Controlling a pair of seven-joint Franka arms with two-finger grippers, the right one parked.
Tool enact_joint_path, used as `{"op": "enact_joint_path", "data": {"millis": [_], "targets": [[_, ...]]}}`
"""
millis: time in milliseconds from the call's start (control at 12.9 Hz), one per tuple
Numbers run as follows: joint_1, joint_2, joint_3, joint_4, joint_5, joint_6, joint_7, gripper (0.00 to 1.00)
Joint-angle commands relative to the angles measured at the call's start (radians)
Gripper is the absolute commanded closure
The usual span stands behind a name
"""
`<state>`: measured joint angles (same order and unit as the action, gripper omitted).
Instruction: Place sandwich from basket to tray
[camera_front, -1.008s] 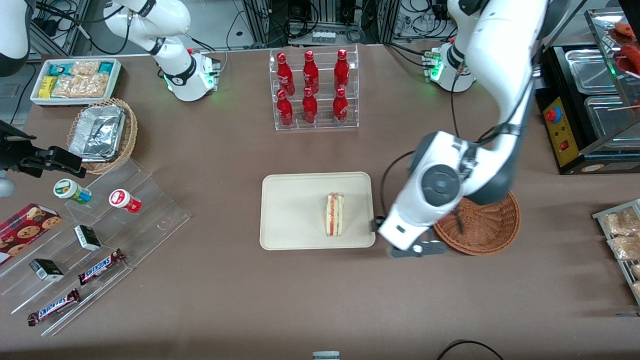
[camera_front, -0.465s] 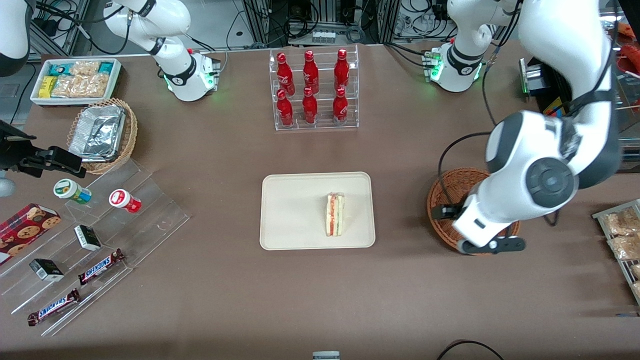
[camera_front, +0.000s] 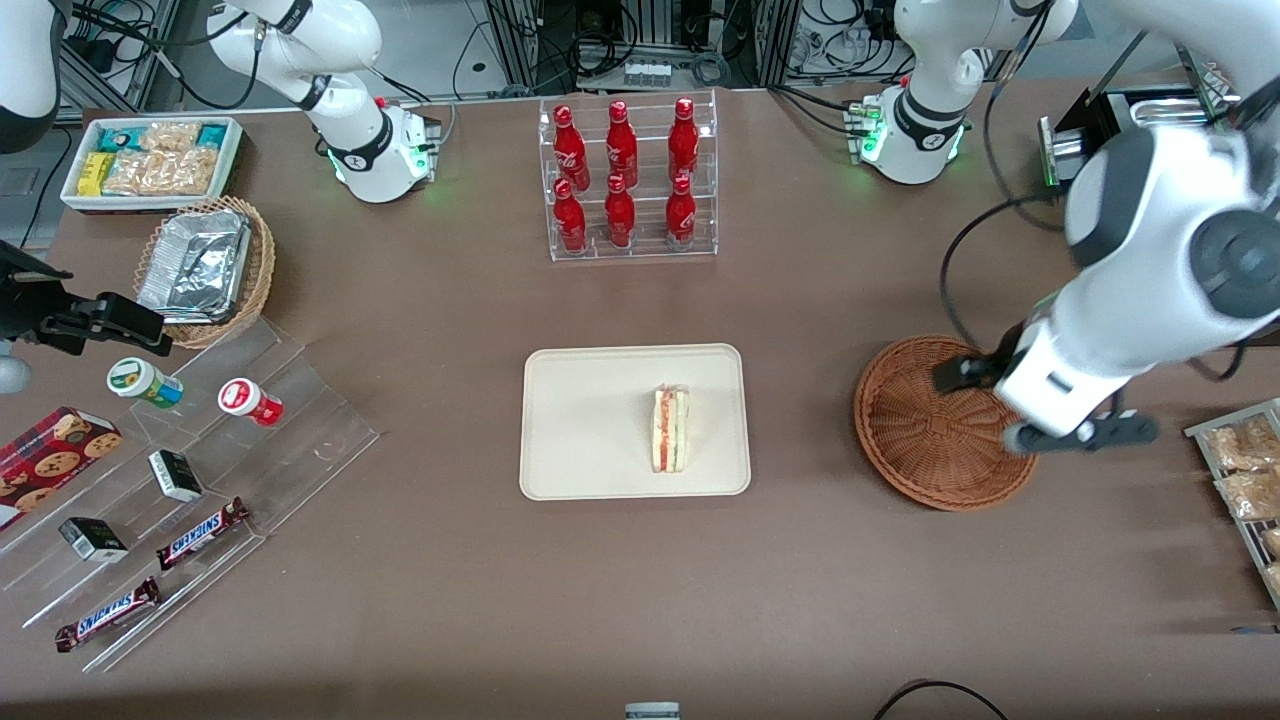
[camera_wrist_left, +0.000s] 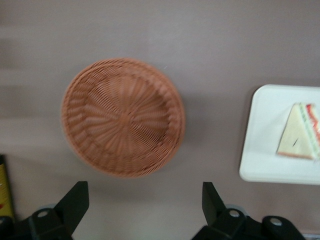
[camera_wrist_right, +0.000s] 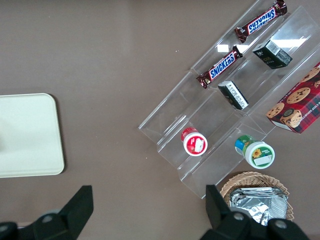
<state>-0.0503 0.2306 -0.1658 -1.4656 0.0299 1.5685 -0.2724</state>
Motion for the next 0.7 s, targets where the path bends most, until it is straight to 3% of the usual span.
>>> {"op": "enact_joint_path", "data": {"millis": [0, 620], "targets": [[0.05, -0.177, 0.005, -0.133, -0.004, -0.059, 0.114, 0.0], [0.052, -0.306, 0.115, -0.133, -0.004, -0.154, 0.242, 0.0]]}}
